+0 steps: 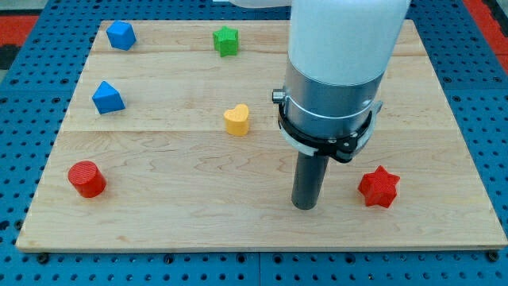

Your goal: Move the red star to the bottom right

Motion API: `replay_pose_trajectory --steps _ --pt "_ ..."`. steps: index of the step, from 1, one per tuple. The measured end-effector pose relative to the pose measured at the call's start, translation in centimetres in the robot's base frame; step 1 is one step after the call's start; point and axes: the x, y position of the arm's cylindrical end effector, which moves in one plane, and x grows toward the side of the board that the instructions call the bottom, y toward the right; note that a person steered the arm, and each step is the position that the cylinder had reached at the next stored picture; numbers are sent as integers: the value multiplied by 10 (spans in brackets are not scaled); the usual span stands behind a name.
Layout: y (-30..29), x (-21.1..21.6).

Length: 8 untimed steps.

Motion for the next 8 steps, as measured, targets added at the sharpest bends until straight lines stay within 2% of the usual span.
replay_pose_trajectory --steps 2,4,6,7,8 --pt "-16 1" --pt "-139 20" --pt "-260 7" --pt "-119 -23" --pt "-1 -97"
